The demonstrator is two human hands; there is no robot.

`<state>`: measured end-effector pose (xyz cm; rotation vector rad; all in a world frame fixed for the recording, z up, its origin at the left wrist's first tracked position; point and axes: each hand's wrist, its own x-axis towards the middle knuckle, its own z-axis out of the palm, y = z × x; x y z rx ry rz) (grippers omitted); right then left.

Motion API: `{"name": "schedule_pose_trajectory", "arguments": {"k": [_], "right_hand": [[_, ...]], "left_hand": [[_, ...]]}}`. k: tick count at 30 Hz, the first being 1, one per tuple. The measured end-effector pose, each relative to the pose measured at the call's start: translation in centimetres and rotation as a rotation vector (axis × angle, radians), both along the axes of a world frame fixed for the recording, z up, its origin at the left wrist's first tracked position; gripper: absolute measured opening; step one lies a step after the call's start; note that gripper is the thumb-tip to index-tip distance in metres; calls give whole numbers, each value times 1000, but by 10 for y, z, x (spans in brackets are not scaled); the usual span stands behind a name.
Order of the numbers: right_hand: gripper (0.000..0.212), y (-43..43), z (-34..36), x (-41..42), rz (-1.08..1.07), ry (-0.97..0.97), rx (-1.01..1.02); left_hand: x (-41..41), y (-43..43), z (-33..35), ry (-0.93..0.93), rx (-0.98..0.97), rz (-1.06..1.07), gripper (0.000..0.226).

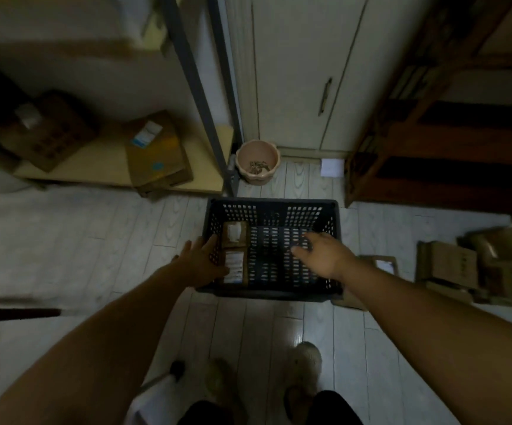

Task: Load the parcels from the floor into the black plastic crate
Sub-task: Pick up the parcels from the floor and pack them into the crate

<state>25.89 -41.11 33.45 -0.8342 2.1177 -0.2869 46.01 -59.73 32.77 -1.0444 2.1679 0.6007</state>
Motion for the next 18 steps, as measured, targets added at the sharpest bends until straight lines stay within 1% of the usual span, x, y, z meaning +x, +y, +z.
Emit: {"name": "schedule_pose_trajectory", "arguments": {"k": [4,8,14,18], "right_hand": [[64,51,99,17,-56,85,-2],[62,103,167,41,-98,215,-32],[68,213,238,57,-147,381,23],[68,303,271,46,-267,476,71]], "left_hand": [[22,36,99,4,-52,6,95],[25,74,157,73,-105,-77,94],[-8,166,225,223,-91,-290,94],[-41,240,270,314,-96,-425,90]]}}
